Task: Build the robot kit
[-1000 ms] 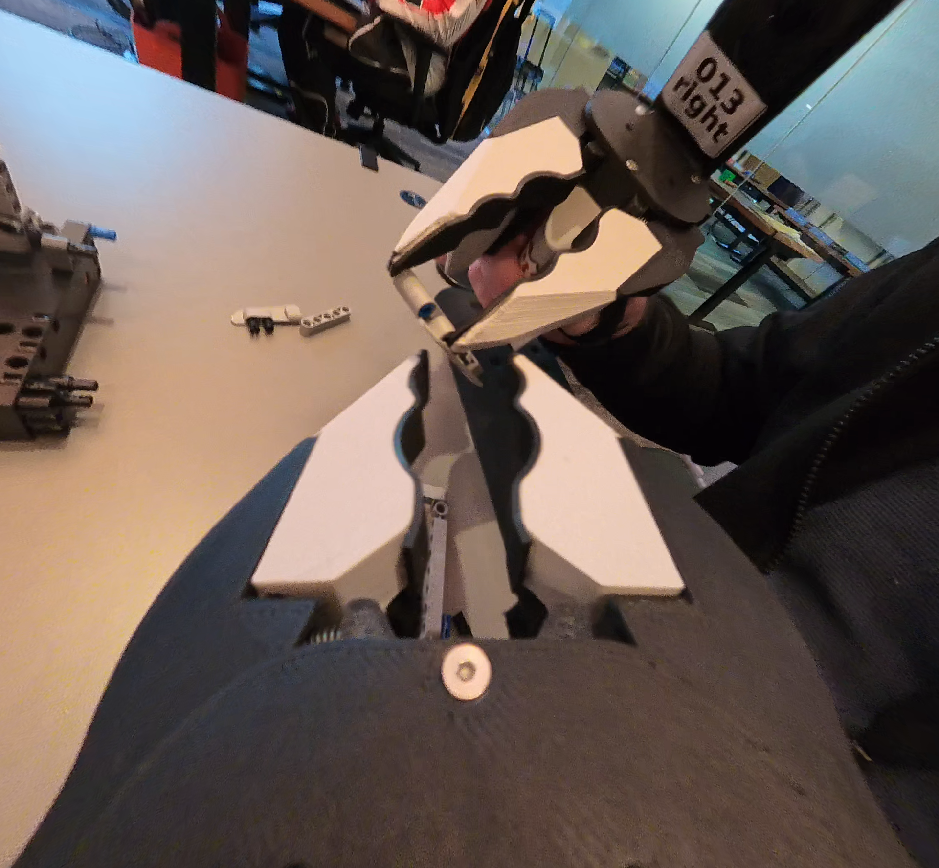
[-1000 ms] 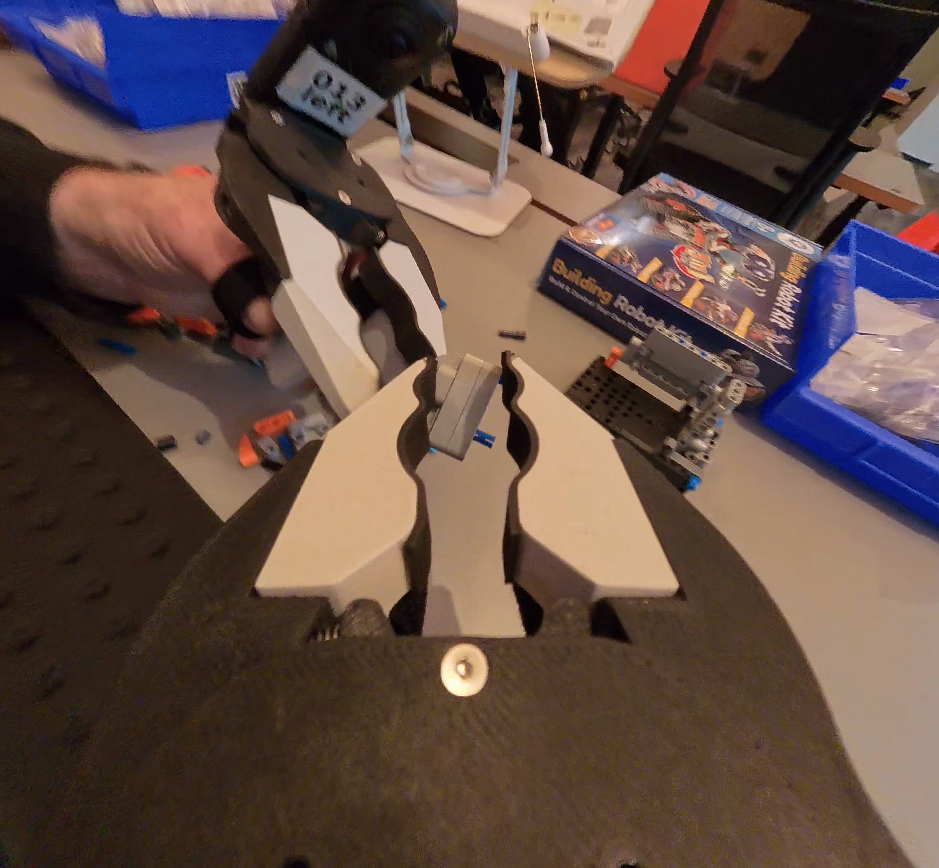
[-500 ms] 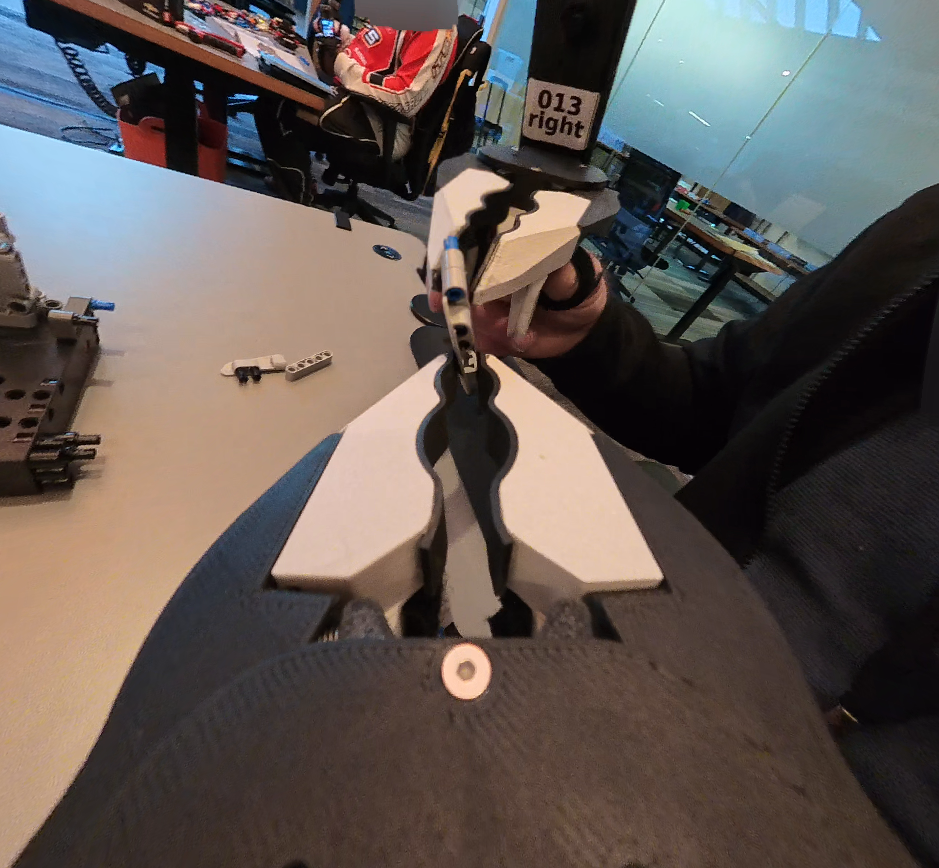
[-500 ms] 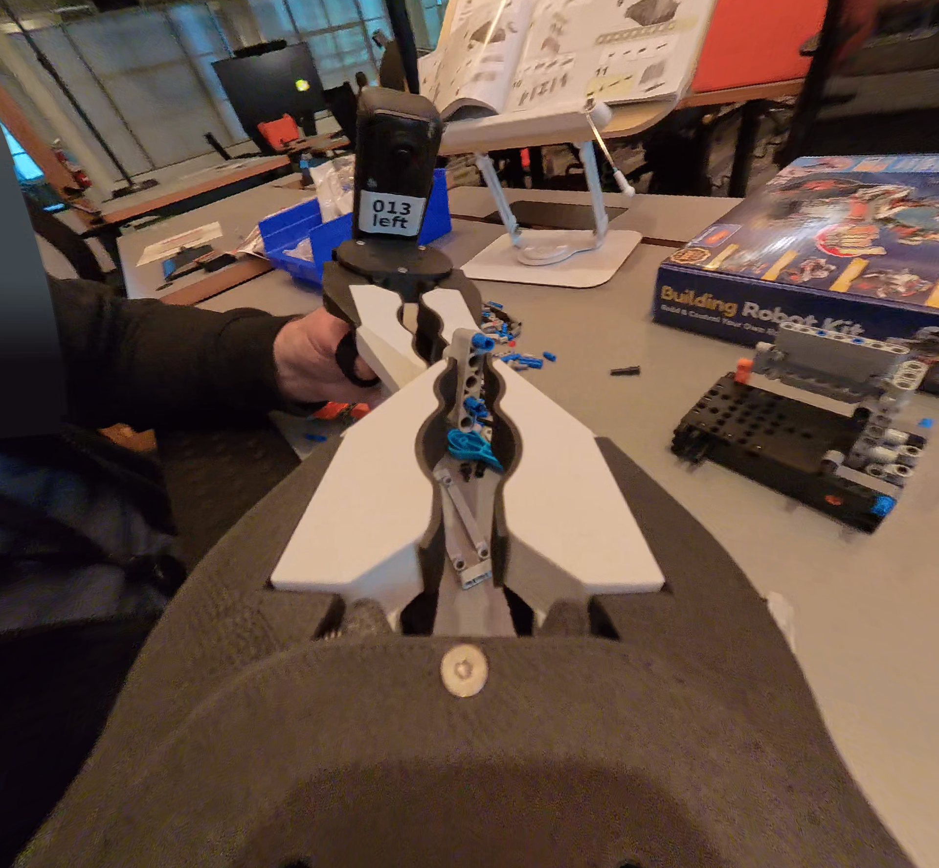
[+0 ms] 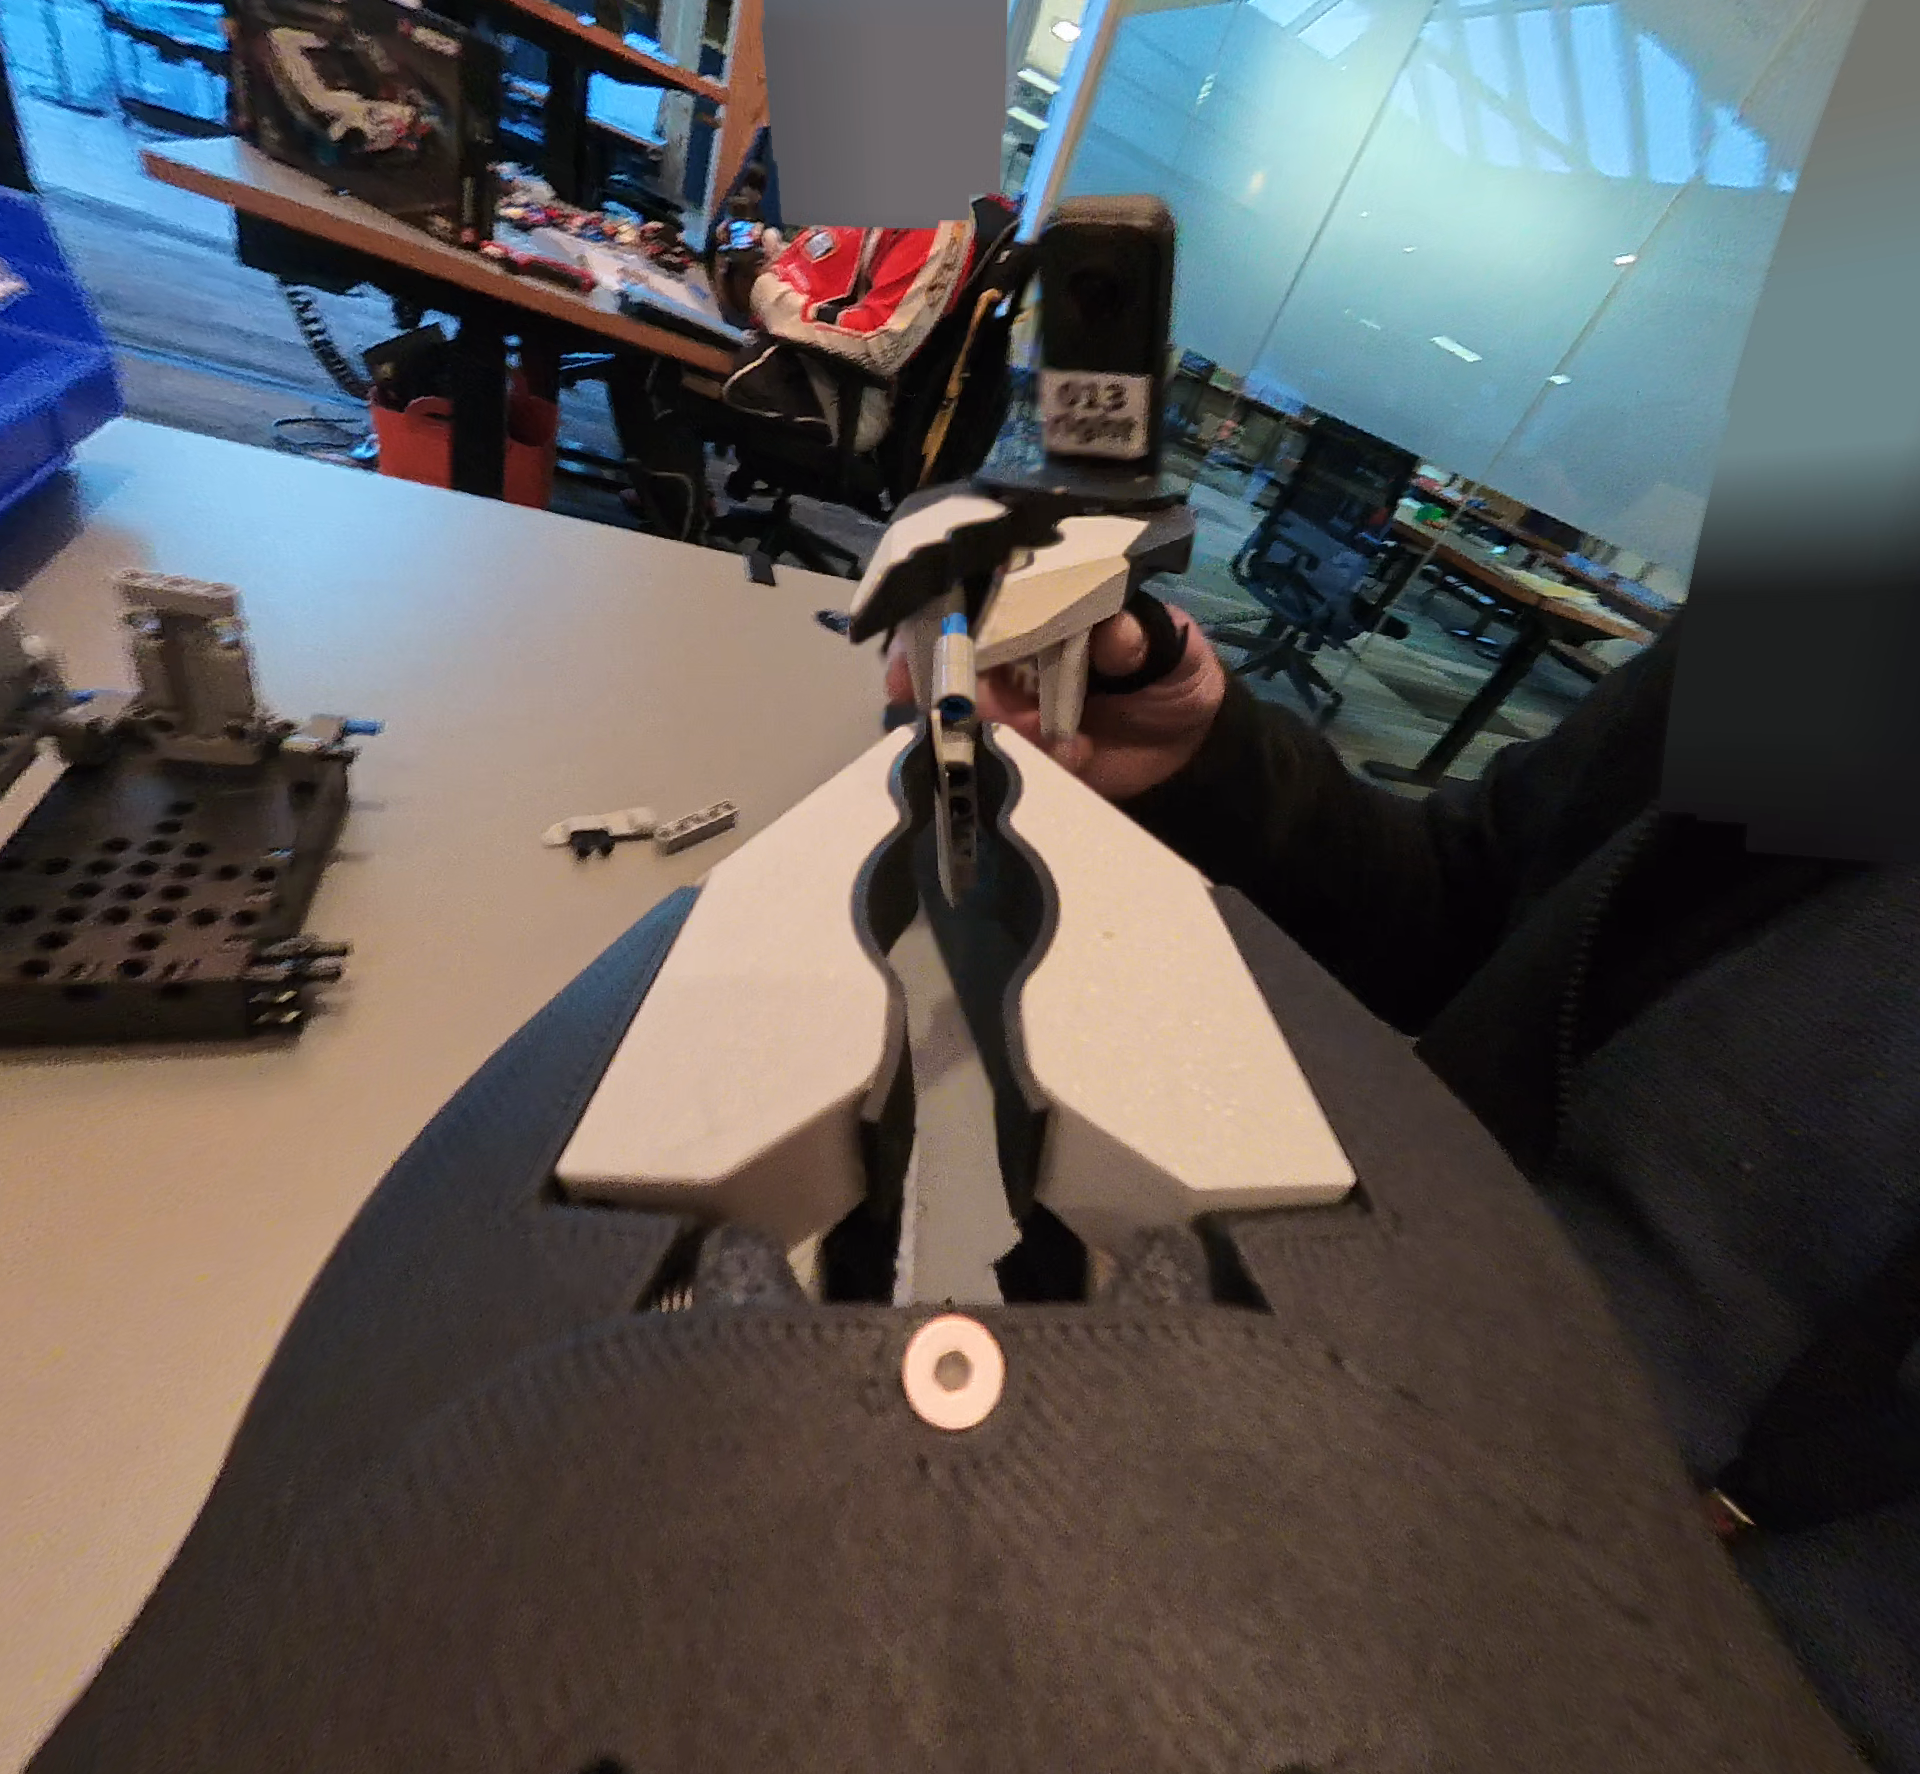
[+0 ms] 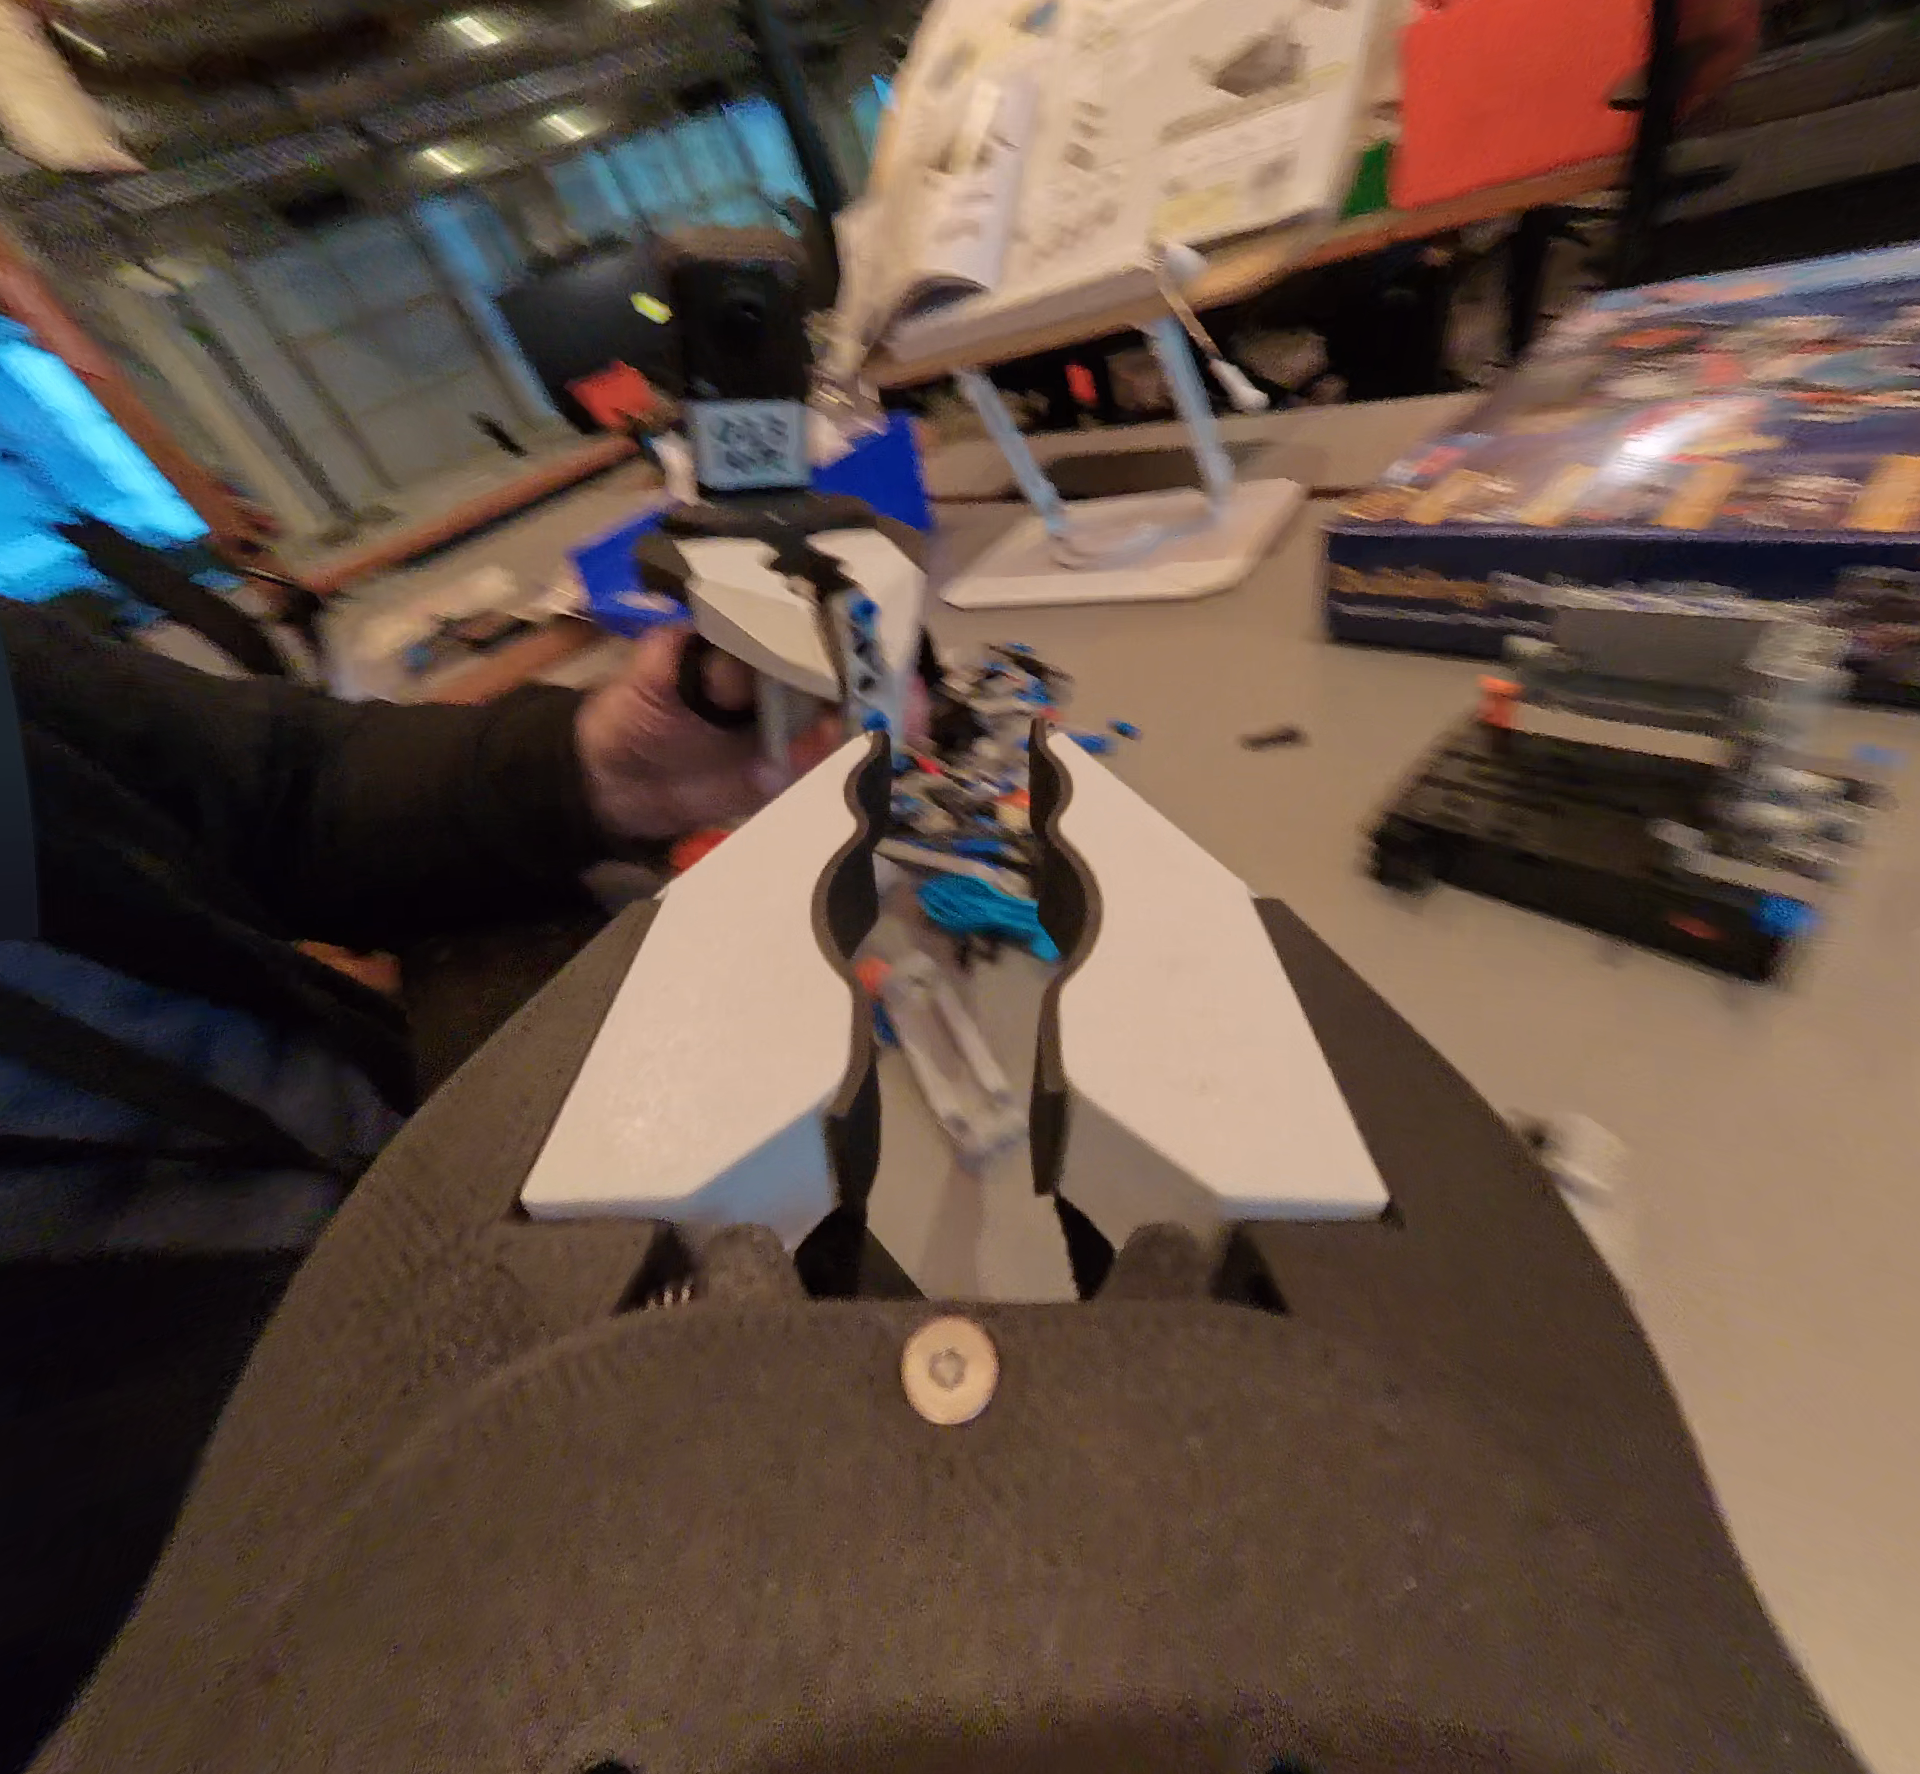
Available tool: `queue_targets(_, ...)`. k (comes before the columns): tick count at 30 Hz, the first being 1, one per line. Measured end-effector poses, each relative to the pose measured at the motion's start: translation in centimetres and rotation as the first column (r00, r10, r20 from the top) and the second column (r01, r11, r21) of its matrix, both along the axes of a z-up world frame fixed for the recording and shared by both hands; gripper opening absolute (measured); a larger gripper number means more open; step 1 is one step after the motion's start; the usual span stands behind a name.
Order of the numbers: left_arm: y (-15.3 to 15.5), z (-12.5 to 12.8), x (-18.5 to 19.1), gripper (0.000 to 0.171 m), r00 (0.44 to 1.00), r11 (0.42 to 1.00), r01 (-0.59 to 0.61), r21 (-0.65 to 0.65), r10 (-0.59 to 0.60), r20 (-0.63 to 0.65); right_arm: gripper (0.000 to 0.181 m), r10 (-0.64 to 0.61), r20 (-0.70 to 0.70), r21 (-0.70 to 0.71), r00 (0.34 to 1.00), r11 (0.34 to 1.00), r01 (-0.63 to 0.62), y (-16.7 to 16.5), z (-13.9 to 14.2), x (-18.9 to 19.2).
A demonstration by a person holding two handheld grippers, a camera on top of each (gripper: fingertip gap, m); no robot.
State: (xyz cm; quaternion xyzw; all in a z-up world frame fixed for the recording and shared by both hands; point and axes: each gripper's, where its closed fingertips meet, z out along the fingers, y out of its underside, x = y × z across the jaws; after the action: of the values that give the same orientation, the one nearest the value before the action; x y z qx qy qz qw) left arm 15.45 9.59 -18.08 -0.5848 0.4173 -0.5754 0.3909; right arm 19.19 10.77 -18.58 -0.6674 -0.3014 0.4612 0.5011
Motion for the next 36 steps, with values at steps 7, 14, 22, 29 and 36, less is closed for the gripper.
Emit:
queue_targets(7,0.7,-3.4,-0.9,0.004,0.990,0.996,-0.057,-0.066,0.048,-0.134,0.022,-0.169,0.627,-0.034,0.760,0.969,0.243,2.7,-9.6,9.2)
queue_targets(14,1.4,-4.6,-1.2,0.004,0.984,0.992,-0.077,-0.097,0.060,-0.170,0.018,-0.072,0.726,-0.082,0.683,0.978,0.190,4.6,-13.6,8.8)
queue_targets(22,1.3,-4.5,-1.0,0.004,0.987,0.994,-0.070,-0.083,0.057,-0.150,0.004,-0.045,0.708,-0.077,0.705,0.987,0.140,4.6,-13.0,6.8)
queue_targets(29,0.6,-0.7,-1.5,0.003,0.999,0.993,-0.003,-0.122,0.009,0.052,0.004,0.080,0.033,0.031,0.996,0.996,-0.081,0.0,0.4,-2.4)
queue_targets(36,-0.1,1.1,-1.8,0.003,0.995,0.998,0.000,-0.067,0.007,0.104,0.004,0.135,-0.151,0.053,0.979,0.990,-0.128,-0.6,2.8,-5.1)
